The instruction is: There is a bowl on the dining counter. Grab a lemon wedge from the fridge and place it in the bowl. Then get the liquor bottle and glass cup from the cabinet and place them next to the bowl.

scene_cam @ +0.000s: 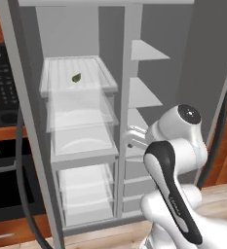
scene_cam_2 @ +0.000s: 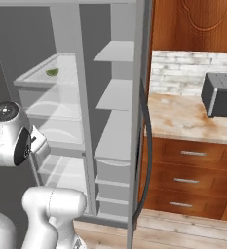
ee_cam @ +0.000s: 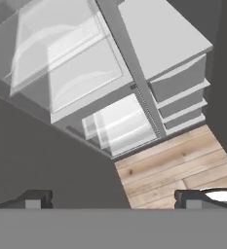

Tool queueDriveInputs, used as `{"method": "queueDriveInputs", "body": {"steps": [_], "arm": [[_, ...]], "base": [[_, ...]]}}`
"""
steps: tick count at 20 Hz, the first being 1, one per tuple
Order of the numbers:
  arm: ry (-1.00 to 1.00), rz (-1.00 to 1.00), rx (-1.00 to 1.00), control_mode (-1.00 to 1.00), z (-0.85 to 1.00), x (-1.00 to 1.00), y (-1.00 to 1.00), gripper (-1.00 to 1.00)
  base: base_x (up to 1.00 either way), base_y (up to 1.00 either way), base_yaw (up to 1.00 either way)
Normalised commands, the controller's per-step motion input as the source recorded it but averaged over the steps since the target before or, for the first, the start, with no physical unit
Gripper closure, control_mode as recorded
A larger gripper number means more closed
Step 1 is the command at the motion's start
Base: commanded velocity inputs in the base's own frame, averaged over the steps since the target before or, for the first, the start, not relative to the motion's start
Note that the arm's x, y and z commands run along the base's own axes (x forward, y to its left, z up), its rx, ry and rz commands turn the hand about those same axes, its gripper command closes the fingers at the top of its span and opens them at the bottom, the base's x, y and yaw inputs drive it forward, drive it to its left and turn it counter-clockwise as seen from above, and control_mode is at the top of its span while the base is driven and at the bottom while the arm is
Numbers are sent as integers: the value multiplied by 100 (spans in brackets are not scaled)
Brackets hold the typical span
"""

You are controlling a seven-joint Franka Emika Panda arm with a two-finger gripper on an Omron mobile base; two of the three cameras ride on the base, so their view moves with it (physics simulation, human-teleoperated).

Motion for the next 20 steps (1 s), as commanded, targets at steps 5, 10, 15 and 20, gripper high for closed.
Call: {"method": "queueDriveInputs", "body": {"steps": [5,10,15,20], "arm": [[0,0,0,100,0,0,0,-100],[0,0,0,100,0,0,0,-100],[0,0,0,100,0,0,0,-100],[0,0,0,100,0,0,0,-100]], "base": [[73,42,-1],[57,59,-6],[63,44,-14],[70,39,-19]]}}
